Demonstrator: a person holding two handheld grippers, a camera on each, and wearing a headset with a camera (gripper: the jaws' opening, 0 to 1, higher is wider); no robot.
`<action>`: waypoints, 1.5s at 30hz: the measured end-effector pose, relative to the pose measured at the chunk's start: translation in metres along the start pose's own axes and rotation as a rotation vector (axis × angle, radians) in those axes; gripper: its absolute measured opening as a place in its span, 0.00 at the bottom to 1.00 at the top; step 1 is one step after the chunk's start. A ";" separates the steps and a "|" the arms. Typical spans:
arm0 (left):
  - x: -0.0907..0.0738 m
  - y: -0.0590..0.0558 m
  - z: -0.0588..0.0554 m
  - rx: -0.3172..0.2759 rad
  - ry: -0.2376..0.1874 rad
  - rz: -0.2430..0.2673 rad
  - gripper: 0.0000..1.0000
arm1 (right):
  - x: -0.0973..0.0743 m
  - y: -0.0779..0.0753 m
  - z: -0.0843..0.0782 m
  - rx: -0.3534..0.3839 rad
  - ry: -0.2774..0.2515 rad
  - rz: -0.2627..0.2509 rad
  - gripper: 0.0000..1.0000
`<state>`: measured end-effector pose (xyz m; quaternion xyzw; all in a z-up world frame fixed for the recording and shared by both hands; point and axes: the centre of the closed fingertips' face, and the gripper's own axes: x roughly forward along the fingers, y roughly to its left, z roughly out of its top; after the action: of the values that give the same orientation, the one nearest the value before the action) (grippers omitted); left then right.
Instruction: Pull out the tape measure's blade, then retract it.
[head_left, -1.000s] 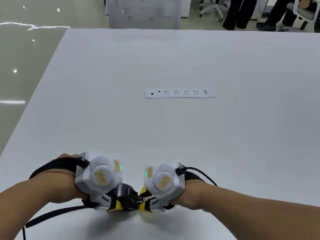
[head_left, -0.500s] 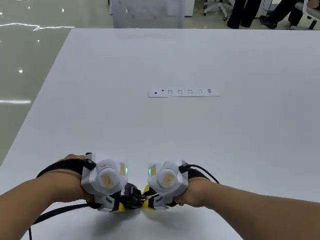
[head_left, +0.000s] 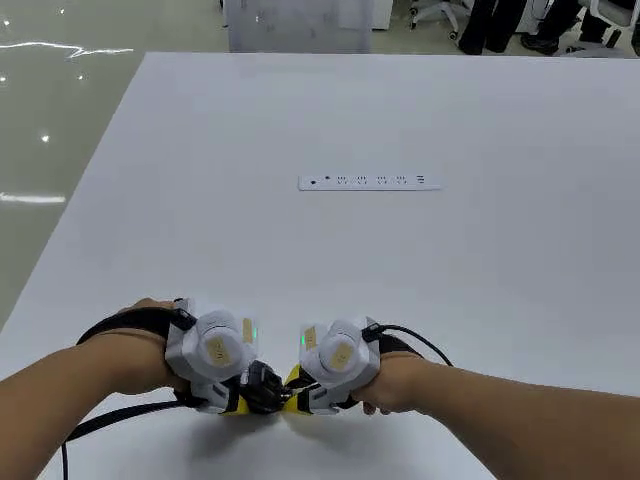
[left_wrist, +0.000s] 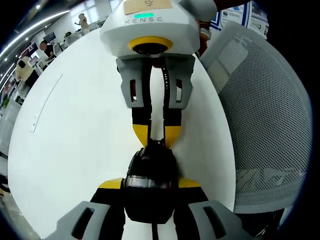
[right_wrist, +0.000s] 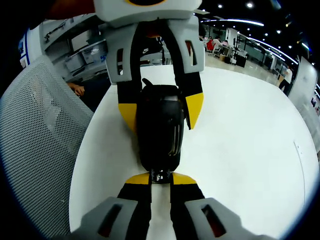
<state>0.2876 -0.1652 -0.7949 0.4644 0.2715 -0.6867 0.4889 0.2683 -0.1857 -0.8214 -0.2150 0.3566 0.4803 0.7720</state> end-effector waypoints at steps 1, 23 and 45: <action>0.000 0.000 0.000 0.000 -0.001 -0.001 0.34 | 0.000 0.000 0.000 0.001 -0.001 0.000 0.11; 0.000 0.001 0.000 -0.026 -0.007 0.012 0.33 | 0.003 -0.004 0.003 -0.027 0.033 0.018 0.15; -0.002 0.002 0.000 -0.030 -0.017 0.015 0.34 | -0.008 -0.007 -0.010 0.039 0.017 0.034 0.13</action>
<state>0.2899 -0.1650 -0.7927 0.4530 0.2742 -0.6830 0.5032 0.2688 -0.2002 -0.8216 -0.1978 0.3764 0.4845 0.7645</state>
